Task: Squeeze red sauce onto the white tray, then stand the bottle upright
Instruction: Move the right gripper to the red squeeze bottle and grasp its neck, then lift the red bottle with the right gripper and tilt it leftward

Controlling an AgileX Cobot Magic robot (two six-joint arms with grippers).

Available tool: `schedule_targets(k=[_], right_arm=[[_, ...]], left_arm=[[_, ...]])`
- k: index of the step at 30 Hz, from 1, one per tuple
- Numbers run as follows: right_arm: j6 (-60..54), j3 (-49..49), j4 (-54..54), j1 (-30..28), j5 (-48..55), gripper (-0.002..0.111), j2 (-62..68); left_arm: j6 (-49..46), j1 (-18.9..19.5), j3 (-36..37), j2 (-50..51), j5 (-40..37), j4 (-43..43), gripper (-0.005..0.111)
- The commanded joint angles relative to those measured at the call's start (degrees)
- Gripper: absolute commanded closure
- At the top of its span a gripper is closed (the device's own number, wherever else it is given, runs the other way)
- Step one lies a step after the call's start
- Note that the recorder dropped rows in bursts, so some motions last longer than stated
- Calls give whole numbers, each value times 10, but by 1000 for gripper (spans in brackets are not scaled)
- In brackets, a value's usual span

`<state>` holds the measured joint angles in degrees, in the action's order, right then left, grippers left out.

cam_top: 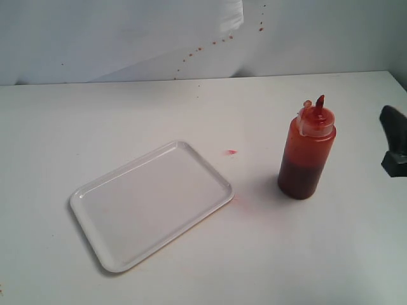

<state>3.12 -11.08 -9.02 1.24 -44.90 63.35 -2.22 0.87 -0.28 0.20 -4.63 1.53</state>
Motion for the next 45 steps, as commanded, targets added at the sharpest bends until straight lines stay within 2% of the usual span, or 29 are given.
schedule_targets(k=[1,4,12,20,24,45], right_arm=[[18,-4,-26,-3,-10,14,45],[56,-4,-46,-3,-9,8,69],[79,-4,-140,-3,-19,7,139],[70,-11,-163,-3,-203,7,254],[70,-70,-222,-3,-203,7,318],[62,-198,-244,1,-187,7,451]], left_arm=[[2,-2,3,-2,-1,5,107],[2,-2,3,-2,-1,5,107],[1,-2,3,-2,-1,5,107],[2,-2,3,-2,-1,5,107],[1,-2,3,-2,-1,5,107],[3,-2,3,-2,-1,5,107]])
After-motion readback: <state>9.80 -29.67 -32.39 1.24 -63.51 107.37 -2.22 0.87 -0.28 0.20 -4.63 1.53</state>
